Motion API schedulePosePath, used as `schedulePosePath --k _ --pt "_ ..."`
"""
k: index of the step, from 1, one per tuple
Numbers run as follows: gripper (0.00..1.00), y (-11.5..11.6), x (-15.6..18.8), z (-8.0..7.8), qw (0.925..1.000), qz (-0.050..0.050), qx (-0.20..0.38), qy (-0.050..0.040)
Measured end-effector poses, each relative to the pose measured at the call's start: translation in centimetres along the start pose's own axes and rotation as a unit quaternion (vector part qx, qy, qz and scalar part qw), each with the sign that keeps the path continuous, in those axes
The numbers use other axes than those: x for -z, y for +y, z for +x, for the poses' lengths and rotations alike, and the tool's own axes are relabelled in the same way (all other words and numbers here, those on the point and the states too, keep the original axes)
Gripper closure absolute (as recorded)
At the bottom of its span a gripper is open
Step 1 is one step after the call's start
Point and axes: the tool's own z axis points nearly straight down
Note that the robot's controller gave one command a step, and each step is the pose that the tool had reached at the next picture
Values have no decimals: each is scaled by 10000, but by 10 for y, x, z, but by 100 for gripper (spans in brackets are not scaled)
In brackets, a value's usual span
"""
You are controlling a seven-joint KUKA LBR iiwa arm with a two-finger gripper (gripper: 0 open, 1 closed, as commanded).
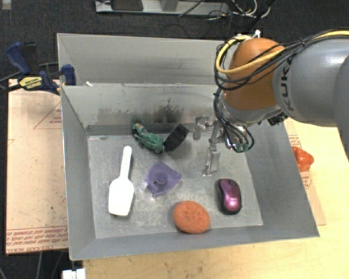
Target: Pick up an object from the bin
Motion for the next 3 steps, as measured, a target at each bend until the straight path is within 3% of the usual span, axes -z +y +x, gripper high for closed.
schedulePosePath --k 1,2,3 --pt "0 0 5 -2 10000 0 0 -36" --pt "0 70 -37 34 9999 -4 -135 -26" --pt "0 37 -29 52 9978 -13 662 -18"
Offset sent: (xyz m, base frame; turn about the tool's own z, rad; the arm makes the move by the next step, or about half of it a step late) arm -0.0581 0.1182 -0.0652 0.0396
